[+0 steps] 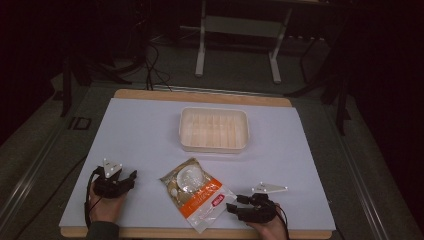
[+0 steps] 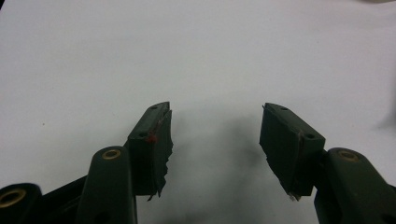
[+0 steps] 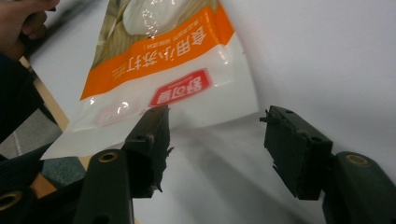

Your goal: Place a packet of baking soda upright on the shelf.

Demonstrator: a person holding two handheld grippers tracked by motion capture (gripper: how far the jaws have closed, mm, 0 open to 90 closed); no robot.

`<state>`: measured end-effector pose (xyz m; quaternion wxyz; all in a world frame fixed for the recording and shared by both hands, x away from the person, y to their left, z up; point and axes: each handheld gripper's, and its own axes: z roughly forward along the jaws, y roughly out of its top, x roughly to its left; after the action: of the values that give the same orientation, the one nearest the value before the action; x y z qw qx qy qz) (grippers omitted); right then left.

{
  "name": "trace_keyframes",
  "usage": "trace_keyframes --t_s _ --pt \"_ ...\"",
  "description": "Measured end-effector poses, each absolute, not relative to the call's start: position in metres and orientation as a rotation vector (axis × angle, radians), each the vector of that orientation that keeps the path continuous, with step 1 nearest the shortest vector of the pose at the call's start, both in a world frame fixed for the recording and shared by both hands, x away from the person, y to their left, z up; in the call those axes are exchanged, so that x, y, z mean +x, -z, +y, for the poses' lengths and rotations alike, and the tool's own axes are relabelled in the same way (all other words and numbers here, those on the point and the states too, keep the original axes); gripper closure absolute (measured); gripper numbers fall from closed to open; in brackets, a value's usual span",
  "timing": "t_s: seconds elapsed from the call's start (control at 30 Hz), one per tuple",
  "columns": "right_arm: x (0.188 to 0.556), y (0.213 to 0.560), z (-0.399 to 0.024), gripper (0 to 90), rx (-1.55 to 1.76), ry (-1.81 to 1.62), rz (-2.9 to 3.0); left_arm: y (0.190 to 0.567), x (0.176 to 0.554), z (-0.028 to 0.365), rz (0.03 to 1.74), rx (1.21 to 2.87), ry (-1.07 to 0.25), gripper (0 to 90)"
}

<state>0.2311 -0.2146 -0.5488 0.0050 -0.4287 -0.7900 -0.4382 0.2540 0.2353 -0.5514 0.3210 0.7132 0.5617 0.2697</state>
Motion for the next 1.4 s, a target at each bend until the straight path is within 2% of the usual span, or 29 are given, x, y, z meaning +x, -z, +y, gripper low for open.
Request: trace_keyframes --t_s 0.13,0.53,0.6,0.73,0.9,1.07,1.13,1.27,1.4 --pt "0.231 0.551 -0.21 44.5 -1.309 1.374 -2.441 0.551 0.254 0.235 1.473 1.878 -0.713 43.2" --pt "0.23 0.553 -0.183 45.2 -1.237 1.373 -2.418 0.552 0.254 0.233 1.468 1.894 -0.727 43.2" --pt "0.231 0.553 -0.179 50.3 -1.241 1.367 -2.429 0.552 0.254 0.232 1.468 1.895 -0.728 43.2" --pt "0.236 0.552 -0.178 75.6 -1.285 1.353 -2.436 0.552 0.254 0.232 1.465 1.897 -0.732 43.2" --pt "0.249 0.545 -0.178 84.8 -1.33 1.362 -2.453 0.552 0.254 0.232 1.467 1.896 -0.733 43.2" --pt "0.261 0.542 -0.181 77.9 -1.371 1.373 -2.416 0.552 0.254 0.232 1.465 1.895 -0.735 43.1" --pt "0.261 0.544 -0.179 69.7 -1.346 1.343 -2.414 0.552 0.254 0.232 1.465 1.895 -0.731 43.1" --pt "0.253 0.551 -0.175 62.5 -1.313 1.317 -2.403 0.552 0.254 0.232 1.463 1.892 -0.736 43.1" --pt "0.244 0.551 -0.171 61.2 -1.292 1.311 -2.392 0.552 0.254 0.232 1.462 1.893 -0.736 43.0"
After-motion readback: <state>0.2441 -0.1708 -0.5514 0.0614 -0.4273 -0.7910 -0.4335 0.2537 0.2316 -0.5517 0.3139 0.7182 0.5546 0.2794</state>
